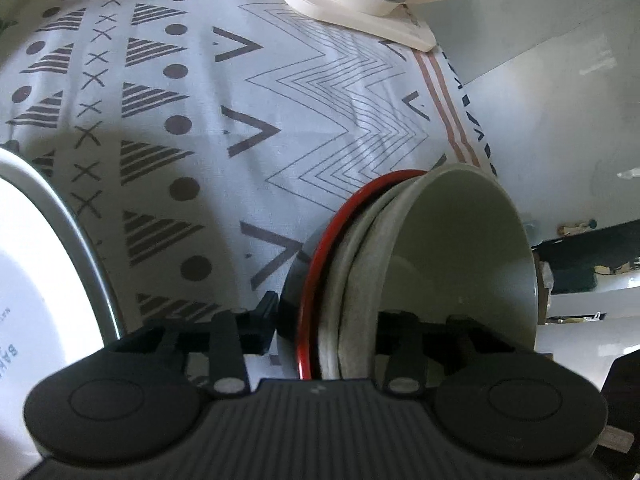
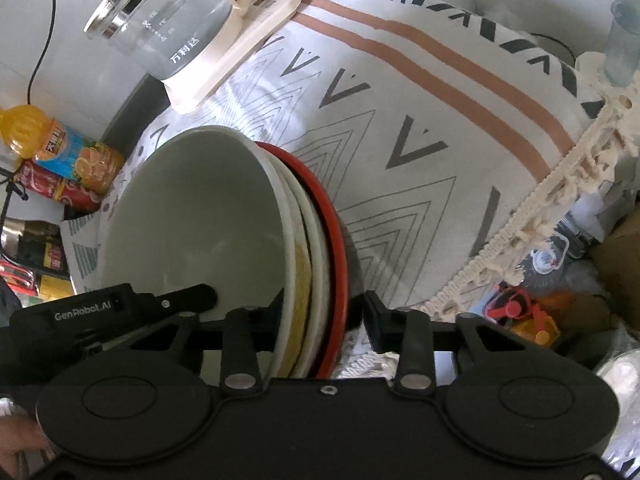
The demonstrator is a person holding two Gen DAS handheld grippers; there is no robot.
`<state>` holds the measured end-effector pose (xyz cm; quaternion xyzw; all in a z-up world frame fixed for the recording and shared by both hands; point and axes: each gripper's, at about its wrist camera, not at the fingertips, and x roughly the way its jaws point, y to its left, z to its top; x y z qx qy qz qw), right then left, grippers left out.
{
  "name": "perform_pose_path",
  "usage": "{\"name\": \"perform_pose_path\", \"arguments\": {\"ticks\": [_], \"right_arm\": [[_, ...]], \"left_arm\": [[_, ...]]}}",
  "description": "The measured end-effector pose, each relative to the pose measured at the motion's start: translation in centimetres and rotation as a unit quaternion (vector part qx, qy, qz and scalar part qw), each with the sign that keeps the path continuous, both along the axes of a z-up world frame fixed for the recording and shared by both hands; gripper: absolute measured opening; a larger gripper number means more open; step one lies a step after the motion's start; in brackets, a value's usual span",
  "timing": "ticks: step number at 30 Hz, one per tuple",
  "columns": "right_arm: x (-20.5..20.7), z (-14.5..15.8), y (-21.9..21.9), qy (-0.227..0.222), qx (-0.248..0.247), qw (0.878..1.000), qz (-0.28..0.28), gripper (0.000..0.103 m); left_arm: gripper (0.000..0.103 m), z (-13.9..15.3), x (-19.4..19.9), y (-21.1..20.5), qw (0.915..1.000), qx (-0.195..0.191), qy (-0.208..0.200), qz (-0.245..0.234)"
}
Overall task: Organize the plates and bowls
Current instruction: 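Close both grippers on the rim of the red bowl stack, then lift the bowl stack with both grippers and carry it over the plates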
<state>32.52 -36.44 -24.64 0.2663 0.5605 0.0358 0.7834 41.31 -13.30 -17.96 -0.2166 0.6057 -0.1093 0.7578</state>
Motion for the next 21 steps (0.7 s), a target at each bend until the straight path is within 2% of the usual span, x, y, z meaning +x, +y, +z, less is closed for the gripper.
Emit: {"name": "perform_pose_path", "arguments": {"ticks": [11,21], "right_arm": [[-0.1,1.6,-0.1,-0.020,-0.003,1.000,0.007,0.035],[0.2,4.1,0.7,-0.053,-0.002,0.998,0.027,0.035]], "left_arm": [[0.038,1.5,-0.6,0.1,0.9997,0.001,-0.021,-0.008],[0.038,4.0,-1.7,1.5,0.9989,0.007,-0.043,0.017]]}}
